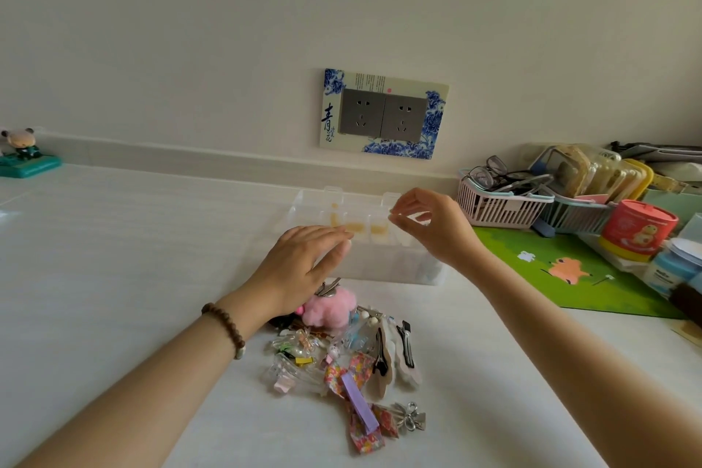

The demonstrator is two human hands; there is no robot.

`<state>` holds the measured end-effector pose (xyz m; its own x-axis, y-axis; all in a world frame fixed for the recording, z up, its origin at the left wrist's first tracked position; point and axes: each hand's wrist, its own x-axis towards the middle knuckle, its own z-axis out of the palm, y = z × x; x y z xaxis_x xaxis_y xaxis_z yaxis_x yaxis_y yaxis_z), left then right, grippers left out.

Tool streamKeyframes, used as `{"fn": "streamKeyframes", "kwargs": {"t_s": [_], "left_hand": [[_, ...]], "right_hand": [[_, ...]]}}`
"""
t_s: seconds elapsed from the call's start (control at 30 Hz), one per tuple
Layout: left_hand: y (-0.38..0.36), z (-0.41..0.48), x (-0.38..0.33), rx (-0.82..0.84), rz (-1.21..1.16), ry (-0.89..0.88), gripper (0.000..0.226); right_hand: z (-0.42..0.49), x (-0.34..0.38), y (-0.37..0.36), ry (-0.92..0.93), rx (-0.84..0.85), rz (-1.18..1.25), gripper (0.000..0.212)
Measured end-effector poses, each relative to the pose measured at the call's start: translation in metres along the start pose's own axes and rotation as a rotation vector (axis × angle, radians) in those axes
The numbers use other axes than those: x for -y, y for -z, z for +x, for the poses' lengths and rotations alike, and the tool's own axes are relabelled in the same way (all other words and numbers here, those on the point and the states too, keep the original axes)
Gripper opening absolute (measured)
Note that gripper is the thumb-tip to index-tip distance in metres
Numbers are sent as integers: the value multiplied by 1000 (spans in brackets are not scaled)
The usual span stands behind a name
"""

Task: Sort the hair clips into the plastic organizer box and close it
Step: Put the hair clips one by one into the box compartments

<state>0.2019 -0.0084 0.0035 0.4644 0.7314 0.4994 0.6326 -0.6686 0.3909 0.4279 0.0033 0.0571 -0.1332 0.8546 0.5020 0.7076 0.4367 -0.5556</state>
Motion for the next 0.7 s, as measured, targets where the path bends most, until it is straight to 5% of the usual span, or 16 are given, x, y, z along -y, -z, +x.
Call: {"fn": "streamKeyframes", "kwargs": {"t_s": [0.23, 0.4, 0.7], "left_hand": [[29, 7, 18, -256, -161, 118, 61], [26, -8, 47, -44, -43, 327, 67], [17, -16, 54, 40, -257, 387, 70]], "right_hand": [[-41, 49, -27, 48, 473, 76, 24], [-48, 55, -44, -27, 679, -36, 49], [-41, 65, -50, -49, 505, 100, 37]]}}
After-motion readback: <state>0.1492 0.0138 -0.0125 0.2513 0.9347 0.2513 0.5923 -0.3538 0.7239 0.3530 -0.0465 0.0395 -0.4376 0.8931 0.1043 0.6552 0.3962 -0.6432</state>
